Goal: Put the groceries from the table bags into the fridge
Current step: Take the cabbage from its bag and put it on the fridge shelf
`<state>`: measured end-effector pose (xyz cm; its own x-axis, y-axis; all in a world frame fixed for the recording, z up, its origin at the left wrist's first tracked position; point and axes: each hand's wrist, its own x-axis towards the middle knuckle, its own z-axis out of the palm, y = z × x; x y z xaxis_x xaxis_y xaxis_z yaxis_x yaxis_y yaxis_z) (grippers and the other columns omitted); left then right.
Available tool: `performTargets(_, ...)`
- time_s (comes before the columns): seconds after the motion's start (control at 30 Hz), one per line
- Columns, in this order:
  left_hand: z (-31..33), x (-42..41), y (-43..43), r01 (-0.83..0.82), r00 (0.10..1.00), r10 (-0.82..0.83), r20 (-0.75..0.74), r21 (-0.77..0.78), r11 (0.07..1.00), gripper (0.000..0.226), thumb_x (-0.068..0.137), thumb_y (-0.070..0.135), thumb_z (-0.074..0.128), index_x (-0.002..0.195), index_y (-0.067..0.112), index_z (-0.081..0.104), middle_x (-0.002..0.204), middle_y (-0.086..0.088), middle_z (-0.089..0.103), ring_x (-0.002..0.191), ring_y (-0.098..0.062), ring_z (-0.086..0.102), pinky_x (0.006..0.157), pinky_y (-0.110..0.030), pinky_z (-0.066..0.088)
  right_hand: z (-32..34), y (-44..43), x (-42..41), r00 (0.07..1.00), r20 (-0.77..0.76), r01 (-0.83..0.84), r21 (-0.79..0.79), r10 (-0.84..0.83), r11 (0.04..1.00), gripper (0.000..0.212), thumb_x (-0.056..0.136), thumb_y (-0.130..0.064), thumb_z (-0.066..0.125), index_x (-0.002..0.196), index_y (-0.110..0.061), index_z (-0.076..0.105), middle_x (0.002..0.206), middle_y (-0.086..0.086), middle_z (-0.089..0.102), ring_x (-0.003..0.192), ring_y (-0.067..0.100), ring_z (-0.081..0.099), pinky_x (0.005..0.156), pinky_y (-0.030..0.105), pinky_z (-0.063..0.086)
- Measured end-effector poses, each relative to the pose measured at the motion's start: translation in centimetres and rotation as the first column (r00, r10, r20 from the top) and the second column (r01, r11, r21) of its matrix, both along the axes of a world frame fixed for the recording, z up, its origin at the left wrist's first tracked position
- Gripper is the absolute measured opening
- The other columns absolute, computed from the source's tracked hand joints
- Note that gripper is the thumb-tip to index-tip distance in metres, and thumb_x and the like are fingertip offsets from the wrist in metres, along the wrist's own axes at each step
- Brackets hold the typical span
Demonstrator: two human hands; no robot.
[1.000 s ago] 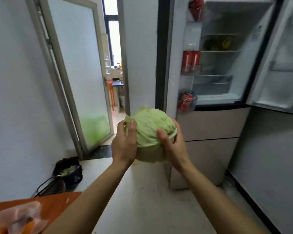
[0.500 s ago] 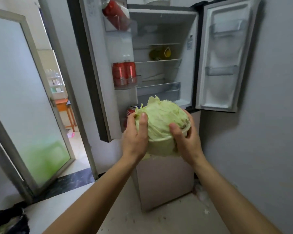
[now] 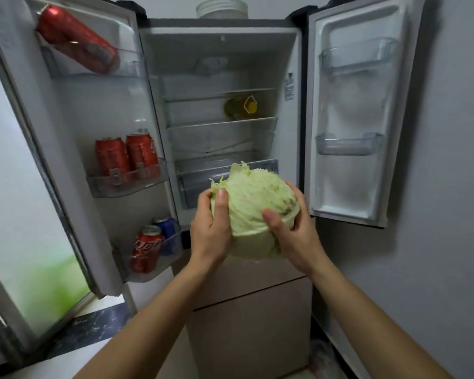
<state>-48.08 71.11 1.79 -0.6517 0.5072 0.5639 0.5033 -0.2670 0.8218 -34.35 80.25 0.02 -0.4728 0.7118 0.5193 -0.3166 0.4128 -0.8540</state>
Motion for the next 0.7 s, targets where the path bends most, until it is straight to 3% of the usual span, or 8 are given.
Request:
performTargets(0.2, -0.2, -4.3, 8.2, -0.024, 1.000, 0.024, 0.005, 0.052, 0.998, 0.051, 0.091, 0.066, 0.036, 0.113, 0.025, 0.055, 0.092, 0.021, 0.066, 0.089, -0.010, 0.065, 0.080, -0.043, 0.055, 0.4, 8.1, -4.2, 0.999, 0.032, -0.010, 0.049, 0.008, 0.999, 0.115, 0.058, -0.078, 0.077, 0.151, -0.030, 0.031, 0.143, -0.009, 0.052, 0.129, 0.007, 0.054, 0.106, 0.039, 0.050)
performTargets(0.3, -0.7, -7.7, 13.0, -0.055, 0.998, 0.054, 0.034, 0.053, 0.997, 0.052, 0.090, 0.068, 0.035, 0.111, 0.026, 0.056, 0.090, 0.020, 0.065, 0.087, -0.008, 0.063, 0.080, -0.040, 0.054, 0.3, 12.9, -7.5, 0.995, 0.097, -0.025, 0.075, 0.018, 0.997, 0.120, 0.056, -0.081, 0.076, 0.154, -0.037, 0.024, 0.147, -0.013, 0.045, 0.133, 0.007, 0.050, 0.106, 0.037, 0.050)
performTargets(0.43, -0.8, -13.1, 19.7, -0.101, 0.991, 0.094, 0.097, 0.070, 0.992, 0.041, 0.097, 0.058, 0.036, 0.111, 0.025, 0.055, 0.094, 0.015, 0.065, 0.088, -0.004, 0.062, 0.077, -0.033, 0.050, 0.7, 19.7, -13.2, 0.985, 0.170, -0.026, 0.111, 0.007, 0.993, 0.127, 0.054, -0.080, 0.078, 0.157, -0.037, 0.017, 0.152, -0.014, 0.040, 0.137, 0.006, 0.044, 0.112, 0.041, 0.045)
performTargets(0.57, 0.6, -18.9, 26.3, -0.119, 0.974, 0.107, 0.198, 0.051, 0.992, 0.033, 0.104, 0.044, 0.038, 0.115, 0.016, 0.049, 0.101, 0.009, 0.059, 0.095, -0.008, 0.057, 0.073, -0.026, 0.041, 1.6, 26.1, -18.7, 0.959, 0.282, -0.023, 0.129, -0.014, 0.991, 0.150, 0.040, -0.074, 0.089, 0.159, -0.037, 0.005, 0.159, -0.015, 0.029, 0.144, 0.006, 0.034, 0.119, 0.044, 0.035)
performTargets(0.7, 0.8, -24.5, 32.1, -0.174, 0.967, 0.173, 0.190, -0.010, 0.985, 0.035, 0.103, 0.048, 0.036, 0.104, 0.017, 0.053, 0.107, -0.004, 0.060, 0.101, -0.020, 0.055, 0.083, -0.034, 0.039, 2.1, 31.3, -23.4, 0.934, 0.356, -0.020, 0.143, -0.032, 0.990, 0.161, 0.034, -0.062, 0.097, 0.158, -0.040, -0.003, 0.162, -0.017, 0.021, 0.147, 0.005, 0.027, 0.122, 0.043, 0.030)
